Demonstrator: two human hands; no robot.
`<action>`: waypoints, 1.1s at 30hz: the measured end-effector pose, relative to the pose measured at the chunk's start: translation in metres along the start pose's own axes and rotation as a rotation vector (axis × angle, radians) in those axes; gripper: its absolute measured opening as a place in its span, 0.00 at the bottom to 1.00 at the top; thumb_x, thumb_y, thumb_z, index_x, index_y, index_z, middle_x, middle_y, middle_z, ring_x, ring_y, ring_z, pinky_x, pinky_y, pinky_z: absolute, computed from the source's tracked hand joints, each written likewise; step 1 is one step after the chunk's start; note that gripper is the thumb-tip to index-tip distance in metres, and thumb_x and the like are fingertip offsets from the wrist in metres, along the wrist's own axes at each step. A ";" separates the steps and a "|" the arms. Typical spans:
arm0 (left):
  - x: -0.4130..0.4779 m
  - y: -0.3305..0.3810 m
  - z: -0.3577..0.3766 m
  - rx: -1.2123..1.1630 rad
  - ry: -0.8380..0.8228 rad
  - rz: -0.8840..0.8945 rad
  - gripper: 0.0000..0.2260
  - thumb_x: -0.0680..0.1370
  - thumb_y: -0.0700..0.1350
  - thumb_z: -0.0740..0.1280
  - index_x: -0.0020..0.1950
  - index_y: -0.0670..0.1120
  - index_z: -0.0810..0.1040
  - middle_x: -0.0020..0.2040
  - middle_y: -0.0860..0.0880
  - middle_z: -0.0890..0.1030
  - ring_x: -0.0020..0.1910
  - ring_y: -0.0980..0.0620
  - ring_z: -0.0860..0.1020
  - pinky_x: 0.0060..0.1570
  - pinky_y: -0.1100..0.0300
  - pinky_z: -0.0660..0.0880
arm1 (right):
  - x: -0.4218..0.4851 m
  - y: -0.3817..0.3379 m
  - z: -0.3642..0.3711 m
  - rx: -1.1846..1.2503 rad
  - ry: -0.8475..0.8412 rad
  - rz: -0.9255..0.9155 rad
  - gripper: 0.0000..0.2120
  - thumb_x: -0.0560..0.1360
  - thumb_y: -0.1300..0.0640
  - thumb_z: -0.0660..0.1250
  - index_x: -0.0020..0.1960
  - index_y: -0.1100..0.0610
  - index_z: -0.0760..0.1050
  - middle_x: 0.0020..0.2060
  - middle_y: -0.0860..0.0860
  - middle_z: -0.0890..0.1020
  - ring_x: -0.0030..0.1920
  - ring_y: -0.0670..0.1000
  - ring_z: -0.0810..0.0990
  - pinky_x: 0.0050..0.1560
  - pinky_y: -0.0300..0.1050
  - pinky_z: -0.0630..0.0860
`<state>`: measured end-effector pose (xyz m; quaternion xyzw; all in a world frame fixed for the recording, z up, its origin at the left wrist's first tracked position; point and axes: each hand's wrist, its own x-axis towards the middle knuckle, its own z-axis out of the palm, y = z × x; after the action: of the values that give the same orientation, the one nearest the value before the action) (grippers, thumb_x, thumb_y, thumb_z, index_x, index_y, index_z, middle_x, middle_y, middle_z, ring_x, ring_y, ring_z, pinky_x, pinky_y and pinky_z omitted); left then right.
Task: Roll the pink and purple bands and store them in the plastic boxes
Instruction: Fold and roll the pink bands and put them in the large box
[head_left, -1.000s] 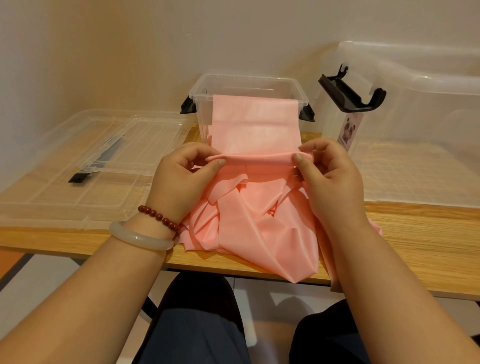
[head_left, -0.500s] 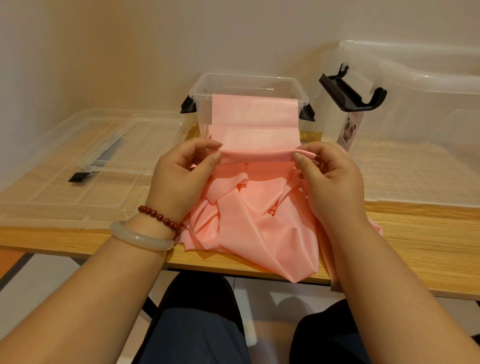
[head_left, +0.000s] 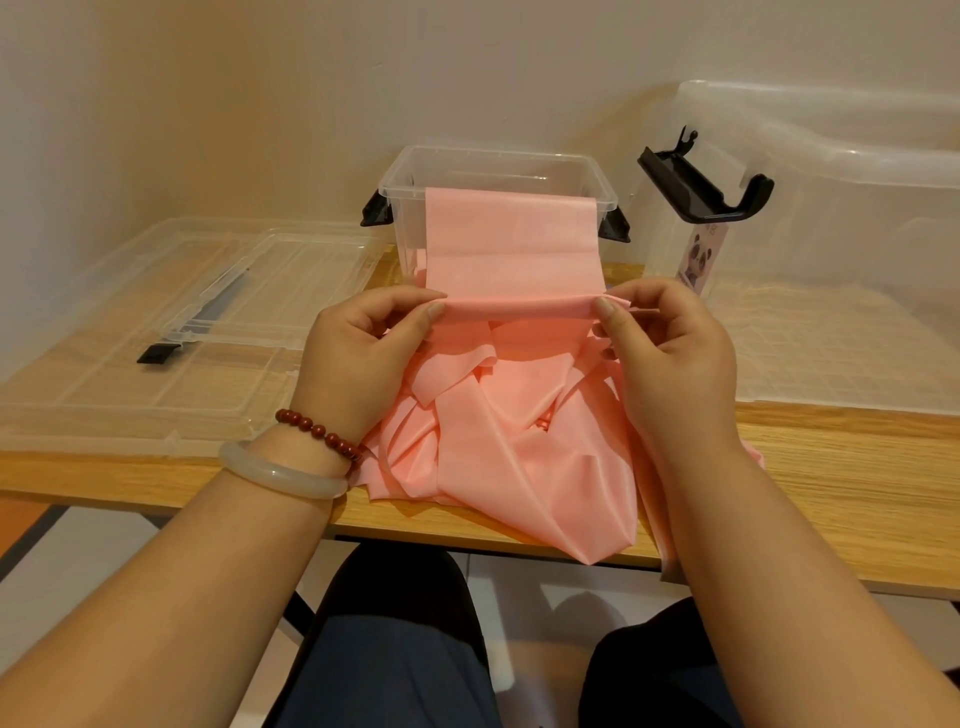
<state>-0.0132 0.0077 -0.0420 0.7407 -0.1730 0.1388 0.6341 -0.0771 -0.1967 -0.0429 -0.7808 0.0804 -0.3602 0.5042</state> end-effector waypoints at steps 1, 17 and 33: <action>0.000 0.000 0.000 0.000 -0.003 -0.001 0.06 0.76 0.41 0.70 0.49 0.52 0.82 0.43 0.56 0.83 0.38 0.63 0.79 0.39 0.71 0.75 | 0.000 0.000 0.000 0.000 -0.006 0.004 0.01 0.78 0.54 0.68 0.48 0.49 0.79 0.44 0.46 0.82 0.44 0.46 0.82 0.48 0.55 0.81; 0.000 -0.002 -0.001 0.001 -0.027 -0.007 0.09 0.75 0.42 0.71 0.48 0.57 0.82 0.47 0.57 0.83 0.47 0.62 0.81 0.49 0.67 0.77 | 0.001 0.000 0.001 -0.048 -0.055 -0.032 0.07 0.75 0.57 0.71 0.50 0.46 0.77 0.47 0.42 0.80 0.47 0.44 0.79 0.52 0.50 0.79; 0.000 0.000 -0.001 -0.040 -0.049 0.019 0.11 0.78 0.38 0.67 0.53 0.55 0.77 0.43 0.50 0.80 0.35 0.59 0.79 0.36 0.67 0.77 | 0.000 0.003 0.001 -0.040 -0.026 -0.052 0.08 0.76 0.53 0.70 0.47 0.40 0.74 0.46 0.45 0.80 0.47 0.48 0.81 0.47 0.56 0.81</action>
<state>-0.0132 0.0081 -0.0416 0.7296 -0.1981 0.1230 0.6429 -0.0760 -0.1973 -0.0454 -0.7972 0.0605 -0.3613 0.4798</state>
